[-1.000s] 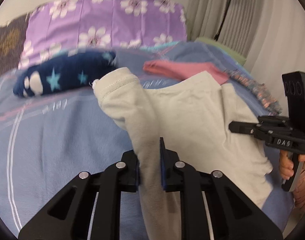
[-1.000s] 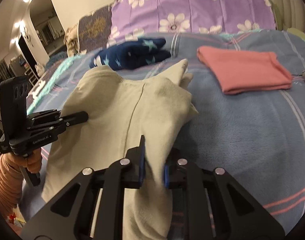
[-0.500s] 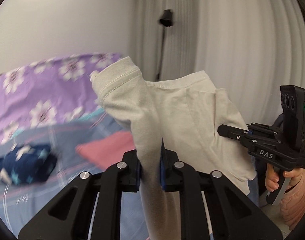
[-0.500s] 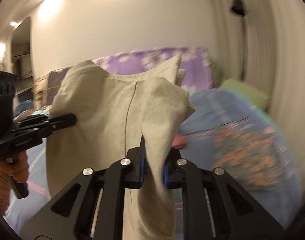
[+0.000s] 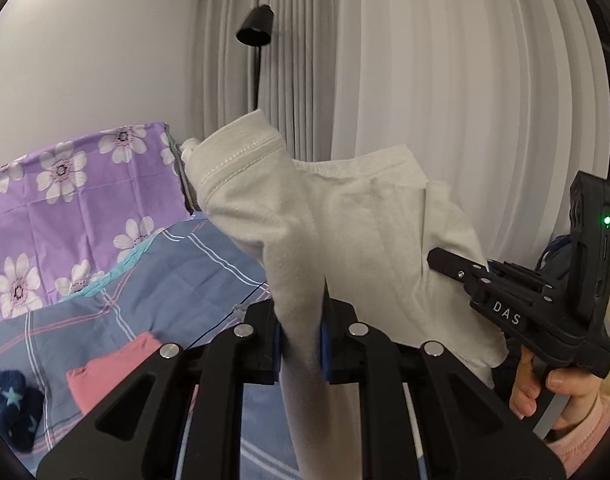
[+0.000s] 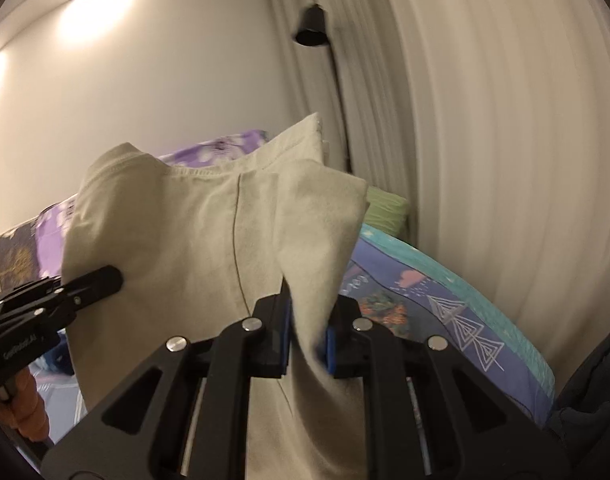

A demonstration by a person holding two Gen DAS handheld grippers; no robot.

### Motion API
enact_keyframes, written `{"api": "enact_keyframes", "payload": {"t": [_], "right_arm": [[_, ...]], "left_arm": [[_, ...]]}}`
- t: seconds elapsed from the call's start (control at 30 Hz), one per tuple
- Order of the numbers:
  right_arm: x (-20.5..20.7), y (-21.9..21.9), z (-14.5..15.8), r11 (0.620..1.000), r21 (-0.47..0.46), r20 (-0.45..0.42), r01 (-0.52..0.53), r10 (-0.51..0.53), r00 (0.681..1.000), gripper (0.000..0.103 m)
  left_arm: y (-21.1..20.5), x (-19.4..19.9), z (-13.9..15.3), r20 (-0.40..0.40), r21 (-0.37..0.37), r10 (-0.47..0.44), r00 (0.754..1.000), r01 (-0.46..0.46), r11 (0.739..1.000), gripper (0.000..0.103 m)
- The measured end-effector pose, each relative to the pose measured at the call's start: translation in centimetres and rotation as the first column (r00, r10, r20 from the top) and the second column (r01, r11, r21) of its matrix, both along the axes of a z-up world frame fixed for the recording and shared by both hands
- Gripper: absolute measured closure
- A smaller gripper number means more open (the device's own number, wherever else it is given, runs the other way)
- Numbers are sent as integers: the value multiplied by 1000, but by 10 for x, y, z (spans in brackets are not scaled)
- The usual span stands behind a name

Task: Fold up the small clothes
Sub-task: 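Grasp the folded shirt with both grippers and lift it, then carry the shirt with both grippers onto the floral cloth stack and release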

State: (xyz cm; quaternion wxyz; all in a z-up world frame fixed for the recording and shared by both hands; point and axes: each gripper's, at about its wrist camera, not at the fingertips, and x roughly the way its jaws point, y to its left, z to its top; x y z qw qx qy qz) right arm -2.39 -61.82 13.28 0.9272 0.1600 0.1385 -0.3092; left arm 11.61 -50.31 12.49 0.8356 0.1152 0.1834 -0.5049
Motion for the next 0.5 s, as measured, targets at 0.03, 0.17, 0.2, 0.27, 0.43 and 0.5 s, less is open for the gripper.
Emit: {"api": "enact_keyframes", "payload": {"t": [0.03, 0.17, 0.2, 0.27, 0.43, 0.5], "right_arm": [[2, -8, -2, 1000, 6, -2, 17, -17, 1000, 90], [22, -39, -8, 996, -4, -29, 91, -91, 995, 90], [31, -47, -10, 995, -3, -44, 100, -100, 994, 90], [51, -61, -19, 994, 8, -75, 111, -111, 991, 90], [93, -87, -77, 963, -90, -276, 254, -269, 923, 31], [90, -82, -99, 975, -38, -280, 220, -221, 934, 38]], "left_arm": [[-10, 4, -4, 4, 11, 0, 1000, 0, 1000, 89], [-42, 23, -18, -9, 29, 9, 1000, -9, 1000, 88], [-48, 26, -21, -11, 32, 18, 1000, -17, 999, 88], [-69, 42, -33, -26, 55, 64, 998, -63, 996, 87], [-84, 69, -74, -38, 107, 209, 977, -204, 973, 37], [-81, 71, -100, -103, 154, 142, 984, -125, 980, 37]]}}
